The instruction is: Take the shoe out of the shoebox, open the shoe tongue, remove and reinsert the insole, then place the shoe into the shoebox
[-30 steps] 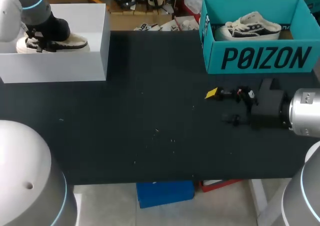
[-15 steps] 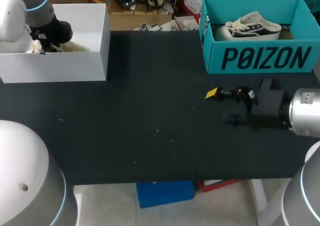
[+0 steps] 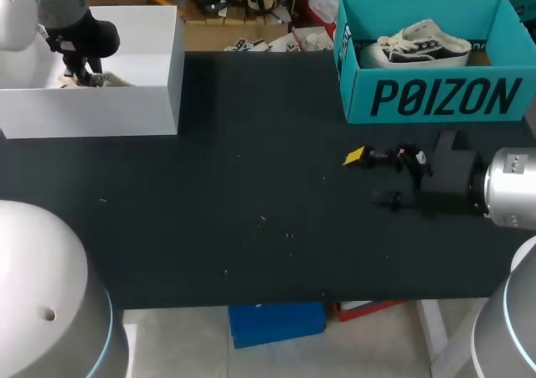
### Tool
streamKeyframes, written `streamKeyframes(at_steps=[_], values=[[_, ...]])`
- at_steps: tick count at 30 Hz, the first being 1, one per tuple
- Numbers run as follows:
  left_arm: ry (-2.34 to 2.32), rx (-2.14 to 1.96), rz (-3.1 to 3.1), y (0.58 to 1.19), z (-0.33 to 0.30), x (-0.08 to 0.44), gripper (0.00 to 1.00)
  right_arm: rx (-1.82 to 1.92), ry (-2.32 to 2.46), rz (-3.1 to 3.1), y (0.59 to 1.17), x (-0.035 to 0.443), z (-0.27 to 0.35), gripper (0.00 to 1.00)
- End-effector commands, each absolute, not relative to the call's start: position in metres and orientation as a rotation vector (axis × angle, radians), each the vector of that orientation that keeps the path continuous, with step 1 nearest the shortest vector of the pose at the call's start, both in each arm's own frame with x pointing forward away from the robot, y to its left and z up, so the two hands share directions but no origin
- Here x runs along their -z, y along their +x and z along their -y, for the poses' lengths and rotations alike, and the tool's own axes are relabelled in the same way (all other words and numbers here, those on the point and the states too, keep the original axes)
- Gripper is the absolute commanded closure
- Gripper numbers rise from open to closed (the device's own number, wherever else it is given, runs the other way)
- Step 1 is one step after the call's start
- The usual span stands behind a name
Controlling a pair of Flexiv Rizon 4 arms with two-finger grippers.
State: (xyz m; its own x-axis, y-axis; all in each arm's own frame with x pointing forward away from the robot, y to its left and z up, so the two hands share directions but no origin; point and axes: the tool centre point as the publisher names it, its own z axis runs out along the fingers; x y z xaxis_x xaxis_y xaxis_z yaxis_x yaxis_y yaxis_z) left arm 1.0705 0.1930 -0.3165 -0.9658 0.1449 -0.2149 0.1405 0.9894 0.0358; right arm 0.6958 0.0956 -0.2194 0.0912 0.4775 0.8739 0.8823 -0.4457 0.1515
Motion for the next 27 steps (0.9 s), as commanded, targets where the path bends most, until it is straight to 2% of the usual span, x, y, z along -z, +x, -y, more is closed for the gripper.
streamKeyframes(at_steps=[1, 14, 19, 27], values=[[0.227, -0.058, -2.945, 1.069, -0.189, 0.293, 0.60, 1.308, -1.962, 1.335, 0.695, 0.219, -0.095, 0.00], [0.351, -0.036, -2.963, 1.027, -0.153, 0.242, 0.56, 1.308, -1.962, 1.335, 0.695, 0.219, -0.095, 0.00], [0.411, -0.046, -2.961, 1.003, -0.128, 0.228, 0.51, 1.308, -1.962, 1.335, 0.695, 0.219, -0.095, 0.00], [0.485, -0.038, -2.974, 0.966, -0.077, 0.227, 0.51, 1.308, -1.962, 1.335, 0.695, 0.219, -0.095, 0.00]])
